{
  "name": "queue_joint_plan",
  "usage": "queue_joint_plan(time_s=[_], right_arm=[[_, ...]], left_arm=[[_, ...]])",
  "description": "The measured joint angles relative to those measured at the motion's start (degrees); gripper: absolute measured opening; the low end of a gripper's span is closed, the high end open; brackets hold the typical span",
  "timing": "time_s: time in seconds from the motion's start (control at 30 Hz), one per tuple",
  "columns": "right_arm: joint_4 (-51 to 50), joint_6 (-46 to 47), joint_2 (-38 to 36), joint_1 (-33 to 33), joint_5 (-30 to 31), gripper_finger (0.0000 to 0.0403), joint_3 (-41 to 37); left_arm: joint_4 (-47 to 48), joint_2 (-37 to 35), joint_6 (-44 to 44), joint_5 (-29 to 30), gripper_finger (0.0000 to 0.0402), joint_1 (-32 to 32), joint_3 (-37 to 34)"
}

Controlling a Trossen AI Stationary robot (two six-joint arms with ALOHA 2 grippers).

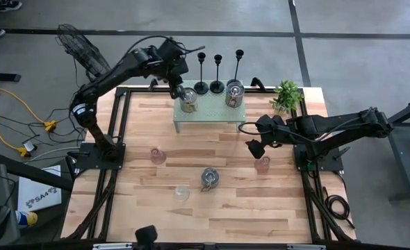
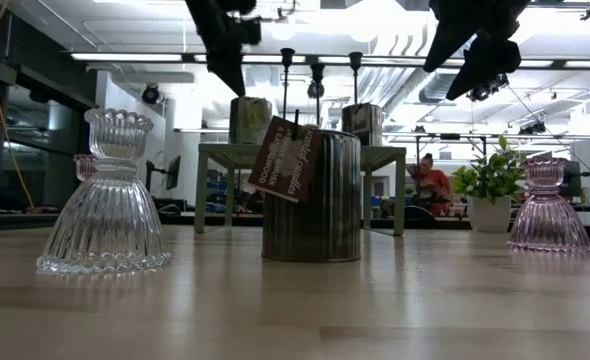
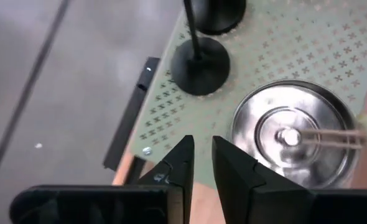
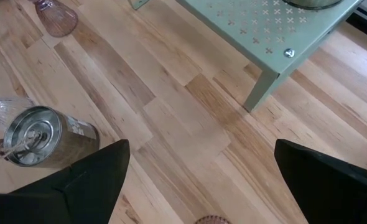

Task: Pick & Place candle stick holders
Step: Put the top silver scented candle on the shelf aligned with the silver scented candle

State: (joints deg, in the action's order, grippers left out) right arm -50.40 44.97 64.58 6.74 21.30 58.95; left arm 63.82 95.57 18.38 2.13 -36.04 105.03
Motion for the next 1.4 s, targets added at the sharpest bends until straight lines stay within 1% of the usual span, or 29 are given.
queue_joint_plan(time_s=[0.1,0.17,0.27,0.33,0.43,0.53,0.67,0.8,0.93,1.07,1.17,1.4], right_arm=[[-0.22,0.00,0.00,0.00,-0.02,0.0392,0.01],[-0.22,0.00,0.00,0.00,0.06,0.0392,0.00],[-0.21,0.00,0.00,0.00,0.14,0.0392,0.01],[-0.19,0.00,0.00,0.00,0.15,0.0392,0.01],[-0.19,-0.04,0.00,0.00,0.24,0.0392,0.01],[-0.22,-0.15,0.00,-0.02,0.75,0.0392,0.01],[-0.32,-0.17,0.00,-0.02,0.79,0.0392,0.01],[-0.32,-0.20,0.00,-0.01,0.79,0.0392,0.01],[-0.28,-0.17,0.00,0.00,0.92,0.0392,0.01],[-0.23,-0.19,0.00,0.00,1.03,0.0392,0.01],[-0.20,-0.18,0.00,0.00,1.03,0.0392,0.01],[-0.10,-0.17,0.00,0.00,1.03,0.0392,0.01]], left_arm=[[1.13,-2.92,0.39,-0.41,0.0042,-0.01,0.00],[1.19,-5.03,0.38,-1.89,0.0034,-0.01,-0.45],[1.12,-8.65,0.38,-3.40,0.0016,-0.01,-3.23],[0.06,-11.32,0.35,-3.70,0.0005,0.01,-6.62],[-3.34,-15.95,-0.50,-4.33,0.0002,0.01,-13.78],[-9.32,-21.41,-1.66,-4.88,0.0001,0.01,-22.93],[-20.44,-28.76,-2.18,-6.55,0.0001,0.01,-36.08],[-33.57,-34.25,-2.15,-10.63,0.0000,0.05,-47.84],[-46.86,-35.81,-2.24,-13.17,0.0000,0.08,-57.10],[-56.39,-35.29,-1.33,-16.09,0.0000,0.08,-62.74],[-60.41,-34.60,-0.76,-16.79,0.0000,0.08,-64.81],[-63.36,-34.51,-0.53,-16.94,0.0000,-0.82,-66.69]])
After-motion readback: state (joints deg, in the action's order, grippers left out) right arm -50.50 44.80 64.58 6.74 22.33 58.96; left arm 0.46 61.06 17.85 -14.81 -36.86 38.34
